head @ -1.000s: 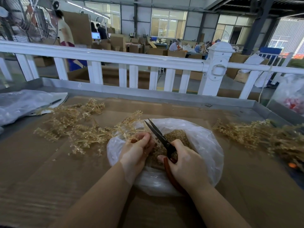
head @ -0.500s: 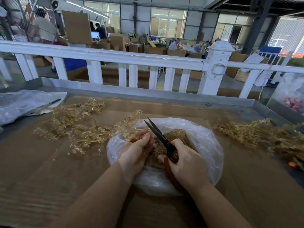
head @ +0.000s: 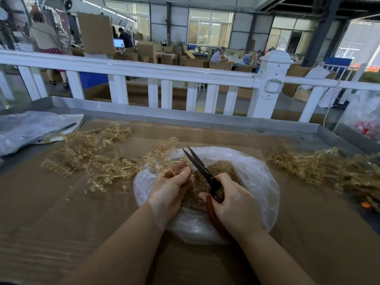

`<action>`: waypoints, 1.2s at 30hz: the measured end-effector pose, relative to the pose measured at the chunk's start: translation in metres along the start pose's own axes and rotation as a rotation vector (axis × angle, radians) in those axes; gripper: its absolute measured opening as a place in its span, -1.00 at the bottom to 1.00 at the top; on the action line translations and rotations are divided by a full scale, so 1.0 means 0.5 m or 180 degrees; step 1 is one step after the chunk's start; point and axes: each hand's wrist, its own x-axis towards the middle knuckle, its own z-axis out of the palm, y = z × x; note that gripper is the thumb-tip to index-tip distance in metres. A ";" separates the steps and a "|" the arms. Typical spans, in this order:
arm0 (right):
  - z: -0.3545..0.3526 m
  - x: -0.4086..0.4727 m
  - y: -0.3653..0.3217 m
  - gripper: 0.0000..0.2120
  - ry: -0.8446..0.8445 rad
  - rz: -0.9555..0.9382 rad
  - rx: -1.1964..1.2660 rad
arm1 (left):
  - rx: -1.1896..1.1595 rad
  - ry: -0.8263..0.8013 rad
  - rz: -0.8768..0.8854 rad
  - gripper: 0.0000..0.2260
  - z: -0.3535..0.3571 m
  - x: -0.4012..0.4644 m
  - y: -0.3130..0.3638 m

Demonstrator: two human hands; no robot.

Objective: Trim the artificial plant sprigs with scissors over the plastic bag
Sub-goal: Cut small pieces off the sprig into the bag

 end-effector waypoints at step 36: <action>-0.007 0.002 -0.004 -0.70 -0.0234 -0.0205 0.0083 | 0.0466 0.0017 -0.0514 -0.89 0.008 -0.006 0.014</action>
